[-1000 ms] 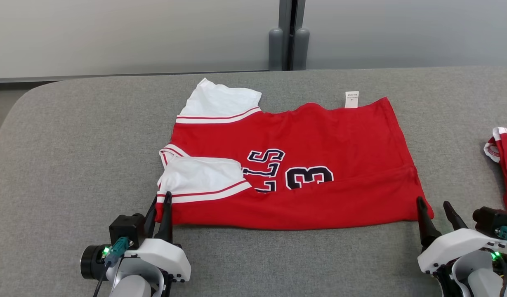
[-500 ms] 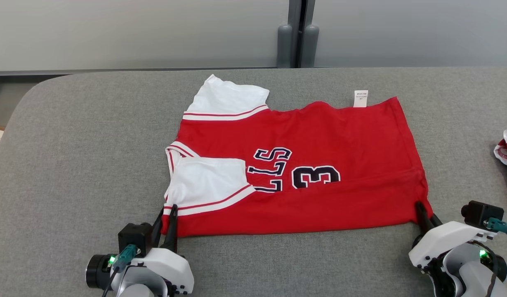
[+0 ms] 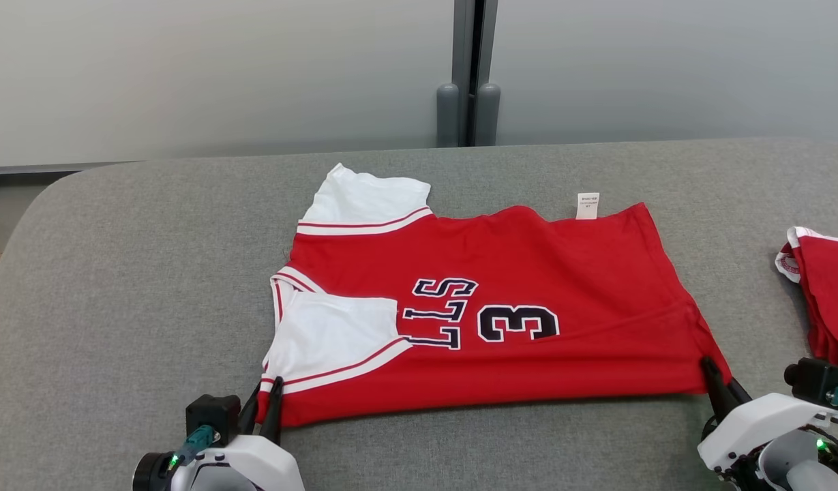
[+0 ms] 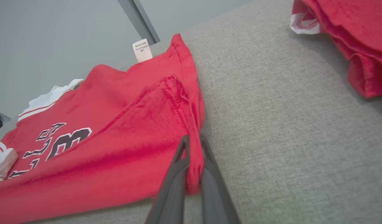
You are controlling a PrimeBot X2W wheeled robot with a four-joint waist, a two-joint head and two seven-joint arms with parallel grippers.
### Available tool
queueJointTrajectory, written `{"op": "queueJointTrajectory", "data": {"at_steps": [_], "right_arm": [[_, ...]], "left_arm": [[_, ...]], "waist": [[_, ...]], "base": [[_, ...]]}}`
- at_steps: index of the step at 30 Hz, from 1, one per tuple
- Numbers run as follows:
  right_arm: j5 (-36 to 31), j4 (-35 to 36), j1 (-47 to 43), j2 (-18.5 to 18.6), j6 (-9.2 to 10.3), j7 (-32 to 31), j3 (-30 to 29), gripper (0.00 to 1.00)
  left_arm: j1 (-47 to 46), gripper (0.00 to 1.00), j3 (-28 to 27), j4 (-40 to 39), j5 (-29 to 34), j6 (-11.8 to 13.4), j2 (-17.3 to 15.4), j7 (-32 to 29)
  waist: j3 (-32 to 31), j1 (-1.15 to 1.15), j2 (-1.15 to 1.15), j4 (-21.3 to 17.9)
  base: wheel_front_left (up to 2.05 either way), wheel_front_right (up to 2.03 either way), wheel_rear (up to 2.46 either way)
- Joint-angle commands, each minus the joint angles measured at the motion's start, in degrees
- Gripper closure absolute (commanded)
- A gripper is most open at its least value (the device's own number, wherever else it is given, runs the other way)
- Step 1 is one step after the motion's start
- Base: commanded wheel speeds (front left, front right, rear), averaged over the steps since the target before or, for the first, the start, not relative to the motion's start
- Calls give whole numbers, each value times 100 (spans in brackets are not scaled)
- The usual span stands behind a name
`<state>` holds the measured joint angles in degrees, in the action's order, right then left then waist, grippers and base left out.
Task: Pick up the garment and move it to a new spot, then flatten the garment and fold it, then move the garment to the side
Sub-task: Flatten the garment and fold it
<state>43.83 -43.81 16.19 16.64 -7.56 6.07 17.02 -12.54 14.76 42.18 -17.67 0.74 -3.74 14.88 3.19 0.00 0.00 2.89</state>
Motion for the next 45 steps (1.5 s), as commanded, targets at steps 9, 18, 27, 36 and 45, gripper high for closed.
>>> {"op": "queueJointTrajectory", "data": {"at_steps": [9,18,27,36,45], "right_arm": [[449,742,-598,413,14,-677,-53,100],[326,1371,-1129,480,13,-1175,-382,100],[-185,1926,-1000,292,8,-809,-764,0],[-1066,2524,-723,321,8,386,-510,0],[-1548,2504,-78,270,8,664,-405,0]], "left_arm": [[305,100,77,-422,-152,-174,-208,-498],[815,100,324,-1255,-192,-215,-333,-1320],[717,0,144,-1909,-215,102,-275,-901],[311,0,-393,-2717,-179,34,-126,28],[-689,0,-283,-1806,383,142,-199,-335]], "waist": [[-119,0,0,-61],[-62,0,0,-48],[12,0,0,-30],[234,0,0,-124],[937,0,0,-396]], "base": [[0,0,0],[0,0,0],[0,0,0],[0,0,0],[0,0,0]]}}
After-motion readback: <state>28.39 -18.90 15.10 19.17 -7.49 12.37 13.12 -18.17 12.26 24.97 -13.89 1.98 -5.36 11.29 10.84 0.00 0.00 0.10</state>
